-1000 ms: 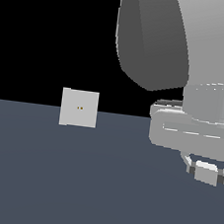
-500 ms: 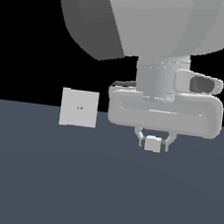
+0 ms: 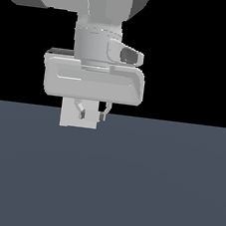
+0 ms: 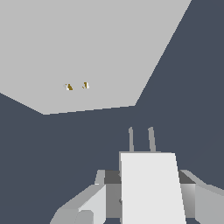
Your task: Plug the charger into the wall socket.
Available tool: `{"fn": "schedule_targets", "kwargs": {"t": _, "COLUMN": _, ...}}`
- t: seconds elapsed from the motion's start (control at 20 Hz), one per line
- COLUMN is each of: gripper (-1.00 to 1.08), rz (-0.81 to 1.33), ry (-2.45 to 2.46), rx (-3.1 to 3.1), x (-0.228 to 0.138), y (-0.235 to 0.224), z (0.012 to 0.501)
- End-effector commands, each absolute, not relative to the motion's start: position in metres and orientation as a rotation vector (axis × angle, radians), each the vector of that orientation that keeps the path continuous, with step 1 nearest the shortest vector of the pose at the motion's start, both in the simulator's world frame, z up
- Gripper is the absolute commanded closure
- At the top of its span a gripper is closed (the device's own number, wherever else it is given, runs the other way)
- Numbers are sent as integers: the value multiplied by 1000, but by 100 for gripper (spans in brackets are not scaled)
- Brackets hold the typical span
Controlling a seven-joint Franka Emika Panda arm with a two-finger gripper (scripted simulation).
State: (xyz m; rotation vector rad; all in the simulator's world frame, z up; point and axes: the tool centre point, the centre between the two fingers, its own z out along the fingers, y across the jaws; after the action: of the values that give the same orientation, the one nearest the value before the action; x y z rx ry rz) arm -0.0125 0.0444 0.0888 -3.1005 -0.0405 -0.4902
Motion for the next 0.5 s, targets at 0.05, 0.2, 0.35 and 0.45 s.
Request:
{"fn": "schedule_targets", "kwargs": {"t": 0.05, "gripper": 108, "rz": -486, "ry": -158, "rx": -3086, "x": -16, "y": 70, "z": 97}}
{"fn": "schedule_targets", "kwargs": {"t": 0.2, "gripper": 108, "rz": -484, "ry": -207, "rx": -3078, "x": -19, "y": 81, "z": 100}}
{"fn": "schedule_targets", "kwargs": {"t": 0.35, "gripper": 108, "rz": -483, "ry": -218, "rx": -3075, "x": -20, "y": 84, "z": 101}}
{"fn": "schedule_targets", "kwargs": {"t": 0.45, "gripper": 108, "rz": -482, "ry": -206, "rx": -3077, "x": -20, "y": 81, "z": 100}}
